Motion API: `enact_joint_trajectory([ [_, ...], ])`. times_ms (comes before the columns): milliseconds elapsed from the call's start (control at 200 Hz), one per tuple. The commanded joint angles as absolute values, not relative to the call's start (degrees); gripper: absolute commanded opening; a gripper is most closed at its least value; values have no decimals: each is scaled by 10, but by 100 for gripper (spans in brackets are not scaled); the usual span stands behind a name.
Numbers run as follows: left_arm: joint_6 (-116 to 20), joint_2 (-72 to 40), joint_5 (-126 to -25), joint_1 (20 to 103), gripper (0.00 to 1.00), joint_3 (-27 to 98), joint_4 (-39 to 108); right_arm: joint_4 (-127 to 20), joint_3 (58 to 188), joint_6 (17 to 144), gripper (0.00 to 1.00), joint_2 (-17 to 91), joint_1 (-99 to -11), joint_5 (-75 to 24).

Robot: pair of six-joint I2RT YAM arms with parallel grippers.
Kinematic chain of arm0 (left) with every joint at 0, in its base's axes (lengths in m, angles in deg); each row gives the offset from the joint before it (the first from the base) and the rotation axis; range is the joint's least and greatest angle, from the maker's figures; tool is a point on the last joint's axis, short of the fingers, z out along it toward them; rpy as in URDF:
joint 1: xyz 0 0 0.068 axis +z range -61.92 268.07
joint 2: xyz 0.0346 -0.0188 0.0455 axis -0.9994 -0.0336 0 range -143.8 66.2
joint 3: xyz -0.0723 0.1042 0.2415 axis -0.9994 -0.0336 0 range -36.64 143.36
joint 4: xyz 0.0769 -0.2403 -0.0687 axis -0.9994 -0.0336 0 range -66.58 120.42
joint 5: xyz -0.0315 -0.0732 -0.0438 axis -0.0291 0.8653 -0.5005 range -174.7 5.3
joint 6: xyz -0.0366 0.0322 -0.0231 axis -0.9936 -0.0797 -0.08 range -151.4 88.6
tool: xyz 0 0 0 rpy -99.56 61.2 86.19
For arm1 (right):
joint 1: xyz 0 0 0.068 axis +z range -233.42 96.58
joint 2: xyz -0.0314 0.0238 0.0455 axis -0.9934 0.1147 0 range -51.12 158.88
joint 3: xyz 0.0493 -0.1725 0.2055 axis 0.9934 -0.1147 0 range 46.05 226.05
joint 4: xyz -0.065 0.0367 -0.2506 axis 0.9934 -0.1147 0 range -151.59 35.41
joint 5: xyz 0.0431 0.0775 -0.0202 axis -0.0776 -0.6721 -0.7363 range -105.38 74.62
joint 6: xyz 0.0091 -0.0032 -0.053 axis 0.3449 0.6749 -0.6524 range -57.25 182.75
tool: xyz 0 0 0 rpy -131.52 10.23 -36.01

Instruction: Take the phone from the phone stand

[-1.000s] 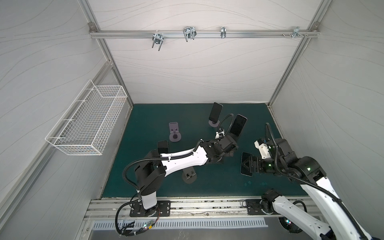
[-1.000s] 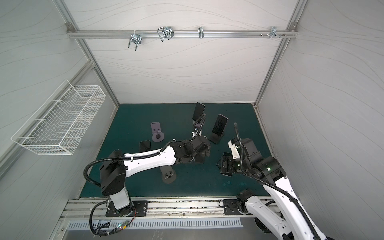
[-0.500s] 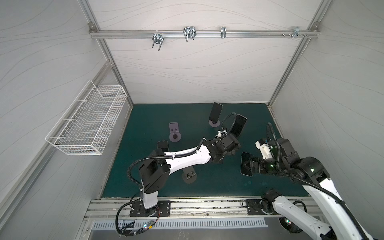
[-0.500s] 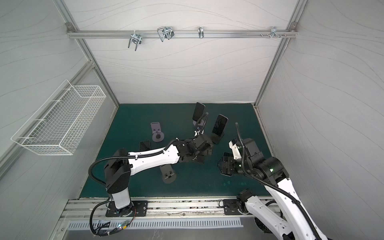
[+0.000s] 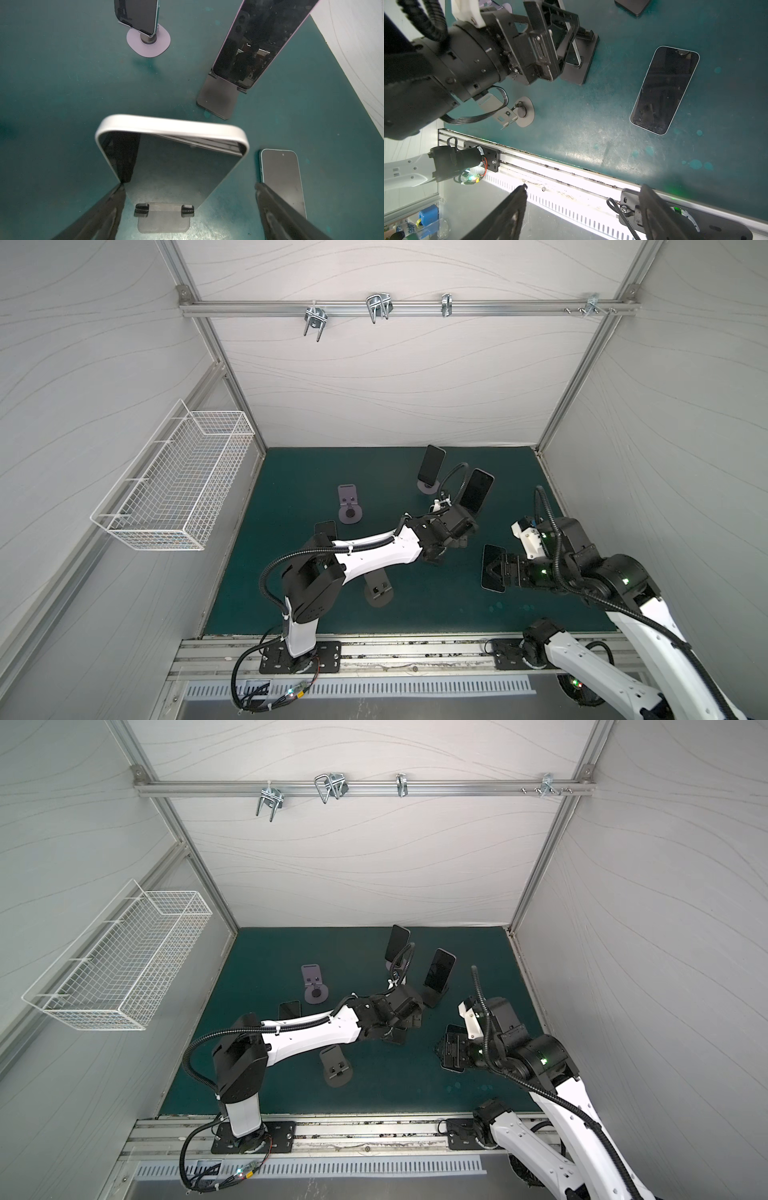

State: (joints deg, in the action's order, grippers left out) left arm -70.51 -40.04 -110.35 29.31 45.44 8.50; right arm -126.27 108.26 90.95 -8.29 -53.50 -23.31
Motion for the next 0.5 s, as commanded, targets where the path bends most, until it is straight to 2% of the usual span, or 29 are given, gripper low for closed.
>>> enact_joint_trajectory([
  [0,-701,-413,-1105,299,98,482,106,-1279,1089,915,86,-88,-537,-229],
  [495,-712,-413,-1097,300,95,484,93,-1275,1080,915,86,-93,-537,-240],
])
